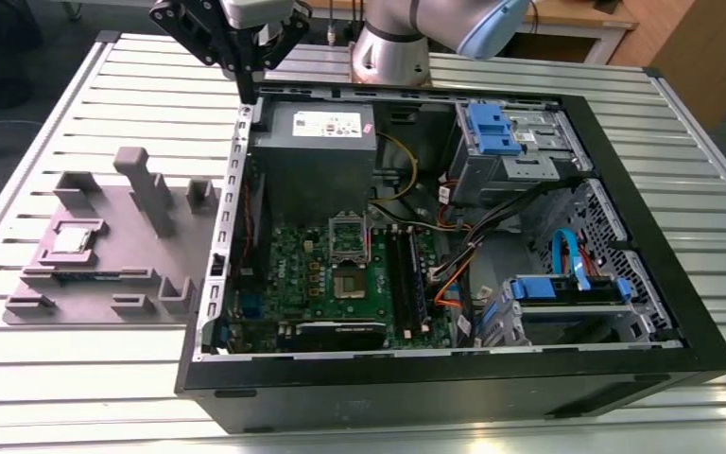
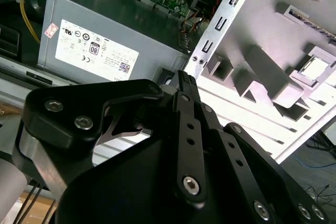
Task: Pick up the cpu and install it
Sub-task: 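Reach for the cpu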
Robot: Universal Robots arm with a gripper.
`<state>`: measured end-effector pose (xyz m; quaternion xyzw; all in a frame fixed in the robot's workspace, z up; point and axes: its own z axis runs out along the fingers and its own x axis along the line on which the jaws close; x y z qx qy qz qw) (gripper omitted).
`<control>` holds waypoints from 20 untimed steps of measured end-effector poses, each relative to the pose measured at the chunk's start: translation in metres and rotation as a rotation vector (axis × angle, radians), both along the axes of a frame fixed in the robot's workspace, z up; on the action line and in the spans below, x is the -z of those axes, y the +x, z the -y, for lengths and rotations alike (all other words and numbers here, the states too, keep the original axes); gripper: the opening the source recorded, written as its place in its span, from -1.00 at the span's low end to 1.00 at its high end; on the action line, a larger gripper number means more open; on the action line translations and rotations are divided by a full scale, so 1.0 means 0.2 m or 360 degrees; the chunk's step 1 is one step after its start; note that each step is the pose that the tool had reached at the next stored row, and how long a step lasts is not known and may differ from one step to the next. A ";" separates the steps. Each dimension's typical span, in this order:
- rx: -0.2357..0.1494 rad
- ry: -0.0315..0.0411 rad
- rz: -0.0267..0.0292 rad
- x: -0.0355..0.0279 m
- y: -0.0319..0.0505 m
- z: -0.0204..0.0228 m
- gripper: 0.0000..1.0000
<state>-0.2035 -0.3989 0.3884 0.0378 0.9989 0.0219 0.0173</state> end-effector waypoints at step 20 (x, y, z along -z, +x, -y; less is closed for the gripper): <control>0.0000 0.0000 0.00018 0.005 -0.084 0.000 -0.79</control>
